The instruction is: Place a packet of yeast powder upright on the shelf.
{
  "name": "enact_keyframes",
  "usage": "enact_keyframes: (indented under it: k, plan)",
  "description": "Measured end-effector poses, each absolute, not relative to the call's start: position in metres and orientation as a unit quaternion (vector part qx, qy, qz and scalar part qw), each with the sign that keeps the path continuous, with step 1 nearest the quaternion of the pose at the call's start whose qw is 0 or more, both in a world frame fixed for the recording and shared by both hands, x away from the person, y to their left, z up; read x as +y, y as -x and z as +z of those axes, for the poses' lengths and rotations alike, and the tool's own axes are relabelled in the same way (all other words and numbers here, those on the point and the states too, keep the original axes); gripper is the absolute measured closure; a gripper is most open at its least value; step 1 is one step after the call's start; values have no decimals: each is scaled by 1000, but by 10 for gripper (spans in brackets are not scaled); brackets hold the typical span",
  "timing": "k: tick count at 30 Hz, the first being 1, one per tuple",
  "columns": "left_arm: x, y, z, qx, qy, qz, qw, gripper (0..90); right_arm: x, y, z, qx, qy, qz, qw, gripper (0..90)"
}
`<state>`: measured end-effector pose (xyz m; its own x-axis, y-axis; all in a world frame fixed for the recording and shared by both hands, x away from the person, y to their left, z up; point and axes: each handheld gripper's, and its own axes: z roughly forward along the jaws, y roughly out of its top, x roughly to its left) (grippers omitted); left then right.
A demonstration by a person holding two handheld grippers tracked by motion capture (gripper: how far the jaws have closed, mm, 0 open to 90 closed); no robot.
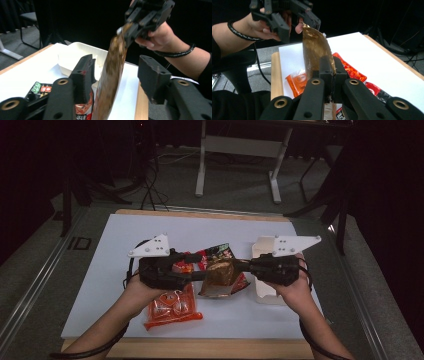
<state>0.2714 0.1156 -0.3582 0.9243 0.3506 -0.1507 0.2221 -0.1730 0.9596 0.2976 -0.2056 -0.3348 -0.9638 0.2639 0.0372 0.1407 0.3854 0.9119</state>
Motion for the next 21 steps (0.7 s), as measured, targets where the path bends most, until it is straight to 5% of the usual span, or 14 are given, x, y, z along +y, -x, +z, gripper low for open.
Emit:
enact_keyframes:
  k: [4, 9, 21]
  plan:
    - [127, -271, -363, 212, -749, 51, 625, 145, -210, -300, -326, 832, -120, 538, 67, 897]
    - [145, -265, -373, 240, -735, 92, 627, 25, -219, -301, -317, 831, -125, 537, 75, 897]
    - [193, -258, -409, 305, -732, 145, 591, 17, -243, -316, -303, 824, -147, 539, 92, 897]
